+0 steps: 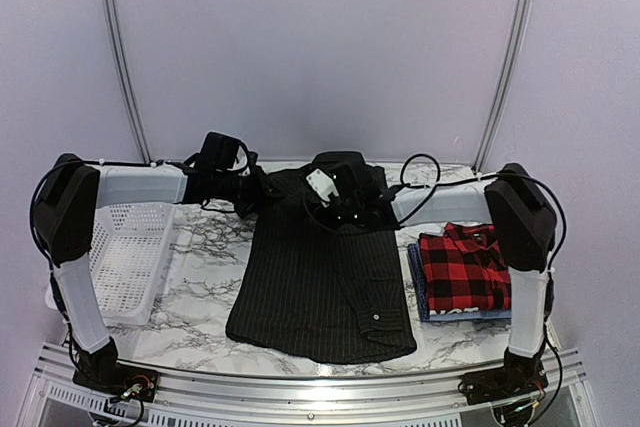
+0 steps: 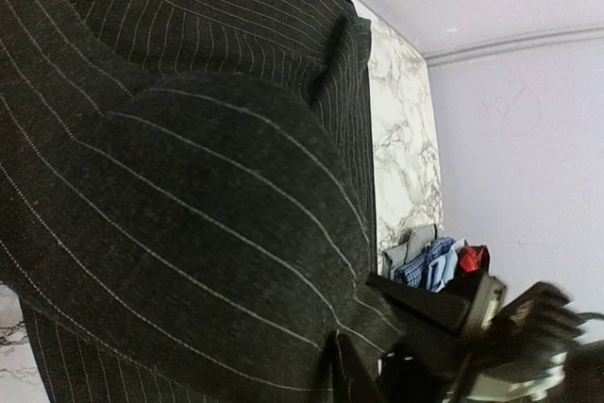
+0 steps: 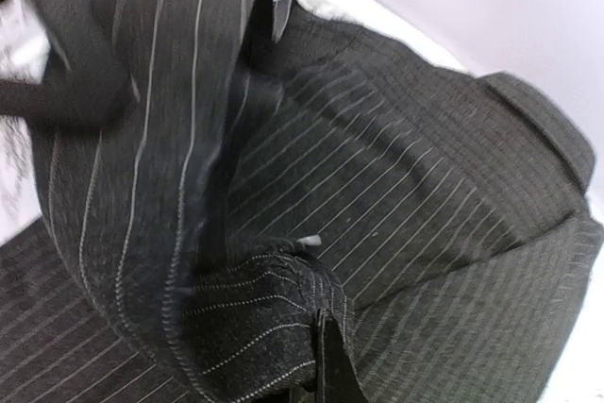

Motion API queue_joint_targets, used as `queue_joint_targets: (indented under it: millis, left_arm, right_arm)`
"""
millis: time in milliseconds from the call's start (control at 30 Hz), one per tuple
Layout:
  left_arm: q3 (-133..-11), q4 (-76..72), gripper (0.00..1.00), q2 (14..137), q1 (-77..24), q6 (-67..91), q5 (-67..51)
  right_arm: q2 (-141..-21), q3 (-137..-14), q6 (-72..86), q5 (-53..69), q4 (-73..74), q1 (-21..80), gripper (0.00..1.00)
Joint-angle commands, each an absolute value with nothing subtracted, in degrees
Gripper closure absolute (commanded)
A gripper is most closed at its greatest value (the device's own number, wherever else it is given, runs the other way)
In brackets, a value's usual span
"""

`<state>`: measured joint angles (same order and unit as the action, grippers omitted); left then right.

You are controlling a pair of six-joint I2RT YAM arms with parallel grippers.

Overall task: Fold and stack the long sleeve shirts
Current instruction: Pass from the left arm to the right, then pick up the 1/3-folded shirt from the center of the board.

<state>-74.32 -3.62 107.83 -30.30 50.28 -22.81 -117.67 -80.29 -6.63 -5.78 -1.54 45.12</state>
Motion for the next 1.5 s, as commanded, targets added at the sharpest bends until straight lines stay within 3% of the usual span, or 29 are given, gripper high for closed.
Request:
queue_joint_targets:
  millis: [0, 200, 367, 667, 833, 1233, 1467]
  left_arm:
    - [-76.02, -0.1, 0.73, 104.55, -30.0, 45.86, -25.87]
    - [-69.54, 2.24, 0.53, 97.78, -31.53, 43.4, -26.68]
    - [-58.95, 5.48, 0.48, 88.4, -34.15, 43.7, -22.94]
    - [-37.85, 12.26, 0.56, 74.49, -40.35, 48.43, -14.74]
    - [-31.92, 13.07, 0.59, 69.41, -45.15, 52.87, -11.58]
    - [-32.22, 17.05, 0.71, 71.57, -51.73, 54.64, -6.75]
    - [-33.21, 21.4, 0.72, 69.57, -52.24, 54.76, -3.81]
  right_arm:
    - [-112.03, -88.47, -5.13, -6.89, 13.13, 44.25, 1.0]
    - [-112.45, -97.67, -3.47, -13.5, 22.29, 42.33, 1.0]
    - [-115.68, -105.03, -1.71, -18.5, 26.94, 40.6, 1.0]
    - [-117.0, -110.91, -2.37, -19.27, 28.91, 39.12, 1.0]
    - [-116.32, -110.72, -2.36, -18.4, 29.0, 39.02, 1.0]
    - [-114.76, -111.58, -2.29, -17.85, 30.18, 39.05, 1.0]
    - [-113.58, -111.45, -2.46, -17.98, 30.64, 39.04, 1.0]
